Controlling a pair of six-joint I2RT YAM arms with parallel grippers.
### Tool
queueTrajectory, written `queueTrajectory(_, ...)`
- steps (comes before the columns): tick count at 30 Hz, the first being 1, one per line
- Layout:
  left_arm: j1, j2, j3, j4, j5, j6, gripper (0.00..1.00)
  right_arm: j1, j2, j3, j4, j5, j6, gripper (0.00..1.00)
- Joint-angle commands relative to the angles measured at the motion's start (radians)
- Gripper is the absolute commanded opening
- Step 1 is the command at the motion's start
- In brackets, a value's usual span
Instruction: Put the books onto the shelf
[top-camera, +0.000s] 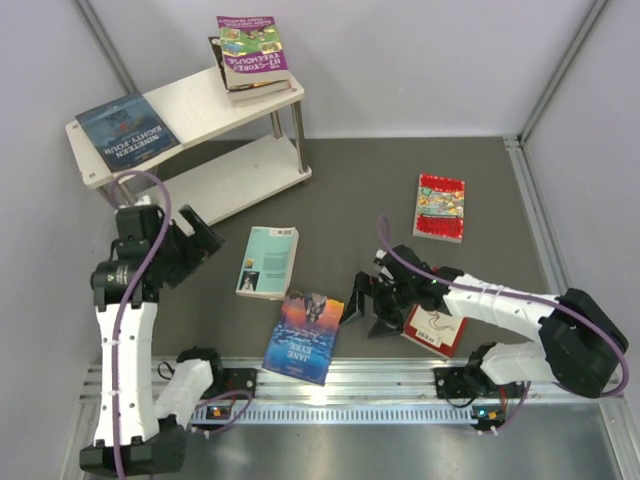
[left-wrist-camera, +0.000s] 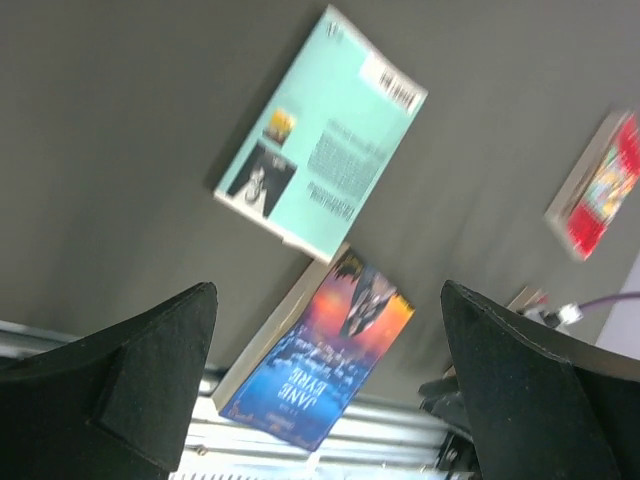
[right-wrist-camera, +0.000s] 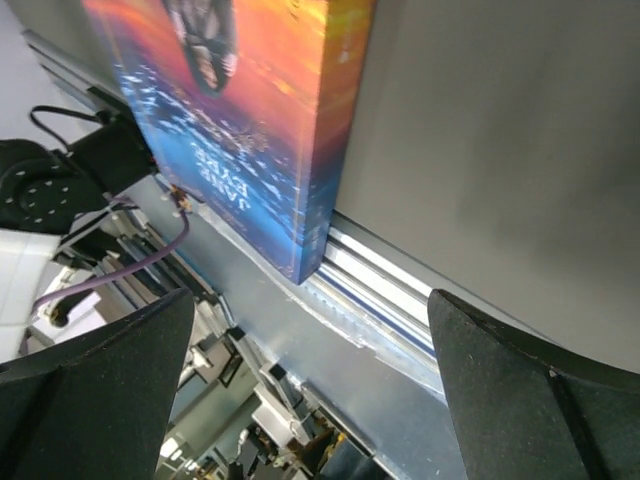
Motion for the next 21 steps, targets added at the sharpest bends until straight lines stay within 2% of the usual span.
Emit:
queueTrajectory(1,-0.067,-0.016,-0.165,0.057,-0.009,-0.022,0.99,0.057,0.021,-0.010,0.039,0.074,0.052,1.00)
queueTrajectory(6,-0.243,-0.045,-0.361,0.100,-0.038,-0.116,0.99,0.126,0.058,-0.038,0.108,0.139,0.116,1.00)
queueTrajectory(11,-0.395,-0.060,-0.533,0.173,-0.062,-0.215,0.99,0.158,0.104,-0.098,0.288,0.181,0.226,1.00)
queueTrajectory(13,-0.447,-0.033,-0.603,0.242,-0.058,-0.255,0.99,0.165,0.129,-0.127,0.389,0.197,0.283,1.00)
queueTrajectory(17,-0.682,0.045,-0.654,0.362,-0.128,-0.390,0.99,0.200,0.184,-0.132,0.440,0.266,0.337,1.00)
queueTrajectory(21,-0.809,0.215,-0.747,0.569,-0.072,-0.468,0.99,0.249,0.253,-0.109,0.466,0.307,0.394,1.00)
